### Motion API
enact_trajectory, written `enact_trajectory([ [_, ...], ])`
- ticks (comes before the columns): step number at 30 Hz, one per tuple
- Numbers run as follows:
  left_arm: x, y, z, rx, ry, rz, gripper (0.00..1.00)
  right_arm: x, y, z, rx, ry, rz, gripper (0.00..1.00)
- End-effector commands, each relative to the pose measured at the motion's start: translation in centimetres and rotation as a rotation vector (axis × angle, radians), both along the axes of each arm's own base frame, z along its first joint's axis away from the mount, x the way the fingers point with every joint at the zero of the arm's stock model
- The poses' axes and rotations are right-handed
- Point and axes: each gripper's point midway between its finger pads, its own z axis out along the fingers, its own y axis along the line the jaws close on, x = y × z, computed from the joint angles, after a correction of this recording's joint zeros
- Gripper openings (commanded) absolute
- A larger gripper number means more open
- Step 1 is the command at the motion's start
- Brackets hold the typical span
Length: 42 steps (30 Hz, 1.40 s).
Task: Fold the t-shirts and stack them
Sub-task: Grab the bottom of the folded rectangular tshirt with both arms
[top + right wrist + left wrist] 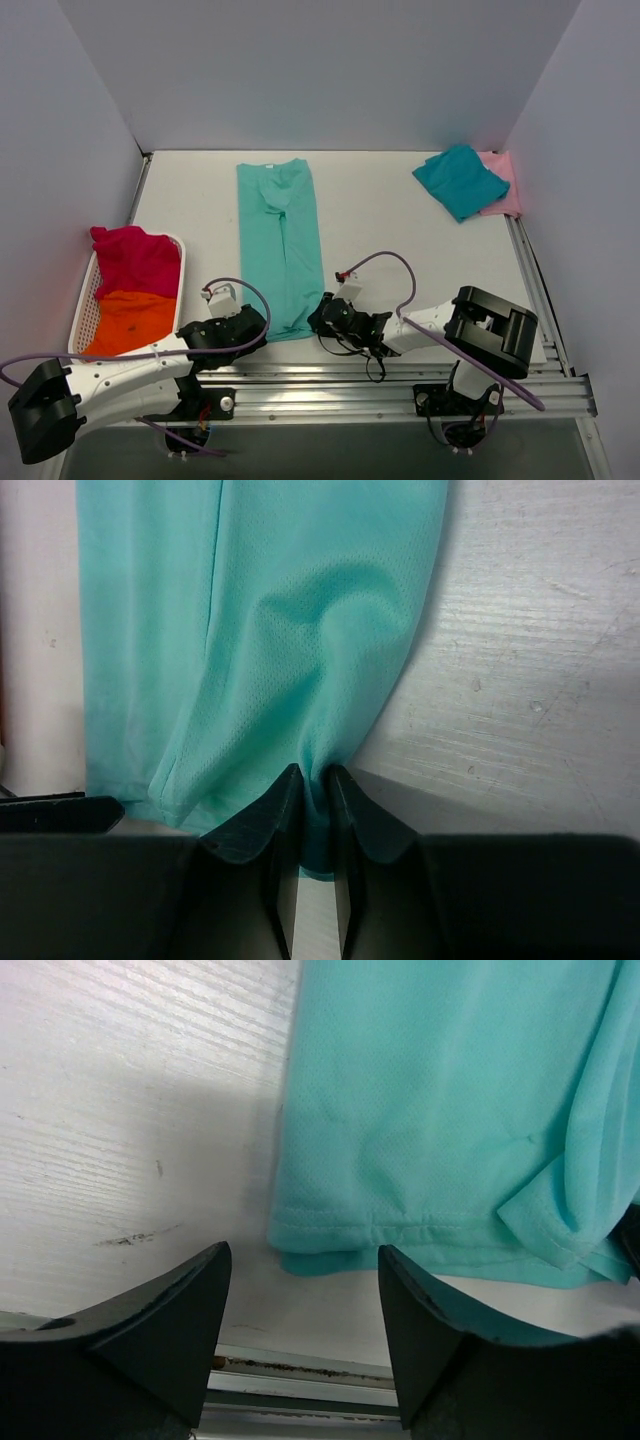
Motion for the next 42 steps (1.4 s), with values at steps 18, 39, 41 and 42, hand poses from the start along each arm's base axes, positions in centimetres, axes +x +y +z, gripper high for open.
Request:
enact_trajectory([
  [18,2.7,-1.3,-0.3,0.02,-0.082,0.092,0.46,-2.2,-6.3,-4.7,-0.242,0.107,0.005,0.0],
  [39,1.0,-1.2,1.5,-0.027,-0.117,0.05,0.02,-2.9,-6.8,-3.4,-0.241,0.094,-0.004,0.0],
  [41,0.5,-1.0,2.1,-0.026,-0.112,0.043,0.02,-3.1,-7.1,-2.4,-0.24,0.081,-0.012,0.0],
  [42,0.4,-1.2,2.7,-0.035,-0.114,0.039,0.02,-3.4,-6.7,-1.8,-0.229,0.072,-0.007,0.0],
])
